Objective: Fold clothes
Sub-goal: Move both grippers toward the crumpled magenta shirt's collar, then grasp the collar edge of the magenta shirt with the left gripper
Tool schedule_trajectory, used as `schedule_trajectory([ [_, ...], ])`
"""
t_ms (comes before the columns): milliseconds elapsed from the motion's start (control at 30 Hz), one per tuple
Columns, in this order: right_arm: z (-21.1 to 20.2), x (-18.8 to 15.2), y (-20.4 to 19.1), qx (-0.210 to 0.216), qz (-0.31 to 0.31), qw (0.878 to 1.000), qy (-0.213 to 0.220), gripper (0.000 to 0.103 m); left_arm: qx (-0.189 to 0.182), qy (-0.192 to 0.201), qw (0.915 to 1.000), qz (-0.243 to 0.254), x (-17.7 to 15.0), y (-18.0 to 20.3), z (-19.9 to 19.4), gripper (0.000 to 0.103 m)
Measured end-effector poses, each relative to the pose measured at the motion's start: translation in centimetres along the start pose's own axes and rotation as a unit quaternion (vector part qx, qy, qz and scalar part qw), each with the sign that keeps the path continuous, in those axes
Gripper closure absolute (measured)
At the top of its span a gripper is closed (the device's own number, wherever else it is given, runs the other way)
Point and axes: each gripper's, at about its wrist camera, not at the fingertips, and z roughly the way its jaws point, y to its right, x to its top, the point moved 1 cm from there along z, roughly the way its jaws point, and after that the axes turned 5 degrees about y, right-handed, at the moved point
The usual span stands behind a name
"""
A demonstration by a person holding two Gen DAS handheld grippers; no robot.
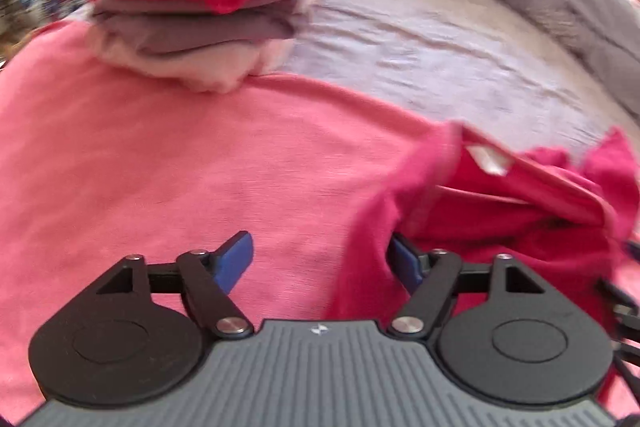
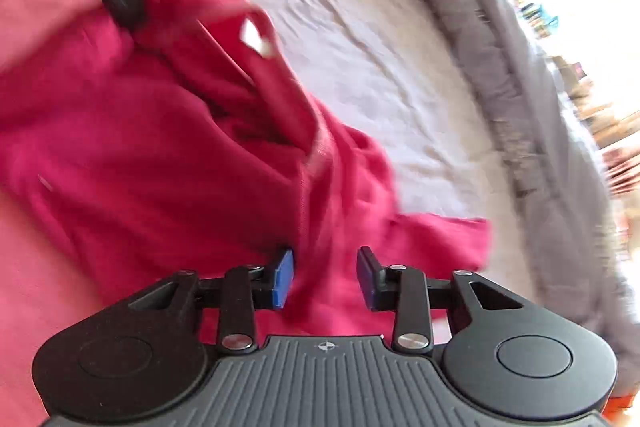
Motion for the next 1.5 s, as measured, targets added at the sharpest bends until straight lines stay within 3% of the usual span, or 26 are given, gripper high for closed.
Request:
schedule_trajectory([
  [67,-0.4,0.4,0.0,0.007,0.007,1.000,0.015,0.068,-0.007,0.008,0.9998,0.017,-0.2,0.5,-0.4,0.023],
  [167,-2.5,0.5,2.1,0.088,0.099,0.989,0.067,0.068,-0.002,0.016,0.9991,0.040,-0.3,1.3,-0.6,0.018],
  [200,-2.9,0.3,3.0,0.097,0.129,0.984,0.077,0.067,0.000,0.019,0.9987,0.047,-0.4,1.5,-0.7,0.018],
  [267,-2.7,0.3,4.0,0.046,0.141,0.987,0.063,0.067,0.025,0.015,0.9976,0.062,-0.4,1.8,-0.2,0.018],
  [333,-1.7,0.0,3.6,-0.022,0.104,0.994,0.031,0.067,0.064,0.006,0.9950,0.077,-0.5,1.9,0.9,0.019],
  [400,-0.7,-0.8,2.4,-0.046,0.064,0.997,-0.004,0.068,0.098,0.002,0.9912,0.090,-0.6,1.3,1.7,0.021],
  [467,0.0,-0.9,1.0,-0.034,0.043,0.998,-0.019,0.068,0.124,0.002,0.9885,0.086,-0.5,0.1,2.0,0.021],
  [500,0.0,-0.7,0.2,-0.017,0.037,0.999,-0.018,0.069,0.134,0.002,0.9878,0.078,-0.3,-0.7,2.0,0.021],
  [600,-2.9,0.2,-2.5,0.087,0.038,0.995,0.038,0.069,0.163,0.006,0.9850,0.057,0.4,-3.1,1.4,0.021],
  [633,-3.9,0.5,-2.9,0.136,0.048,0.988,0.059,0.061,0.160,0.010,0.9855,0.055,0.6,-3.6,1.0,0.021],
  [700,-5.2,1.0,-3.2,0.173,0.066,0.979,0.082,0.060,0.133,0.029,0.9894,0.051,0.9,-4.2,-0.3,0.023],
  [800,-5.3,1.1,-2.9,0.144,0.083,0.983,0.072,0.060,0.085,0.072,0.9885,0.102,0.8,-2.9,-2.8,0.023],
  [867,-4.7,0.7,-1.7,0.126,0.106,0.984,0.063,0.060,0.050,0.094,0.9808,0.163,0.2,-1.1,-3.9,0.019],
  [967,-2.8,0.0,0.2,0.090,0.131,0.986,0.043,0.060,0.012,0.086,0.9664,0.242,-1.3,1.9,-3.5,0.016],
  [1033,-2.6,-0.8,1.1,0.072,0.136,0.987,0.037,0.058,0.030,0.072,0.9579,0.276,-2.5,3.2,-1.8,0.016],
  [1067,-2.4,-1.1,1.5,0.063,0.137,0.988,0.035,0.058,0.043,0.066,0.9537,0.290,-3.0,3.6,-0.8,0.025],
  [1100,-2.0,-1.3,1.9,0.054,0.133,0.989,0.034,0.058,0.057,0.061,0.9528,0.292,-3.2,3.4,0.2,0.043],
  [1167,-2.1,-1.6,2.5,0.034,0.127,0.991,0.035,0.058,0.080,0.051,0.9521,0.291,-3.3,3.0,1.8,0.050],
  [1267,-1.6,-2.0,3.1,0.016,0.121,0.992,0.028,0.059,0.088,0.045,0.9672,0.234,-2.0,0.6,2.3,0.048],
  [1367,-1.0,-1.7,2.6,0.006,0.094,0.995,0.022,0.064,0.106,0.045,0.9686,0.220,-1.4,-0.8,2.5,0.047],
  [1500,-0.6,-0.4,0.9,0.035,0.066,0.997,0.033,0.064,0.113,0.046,0.9666,0.225,-1.3,-0.9,2.5,0.047],
])
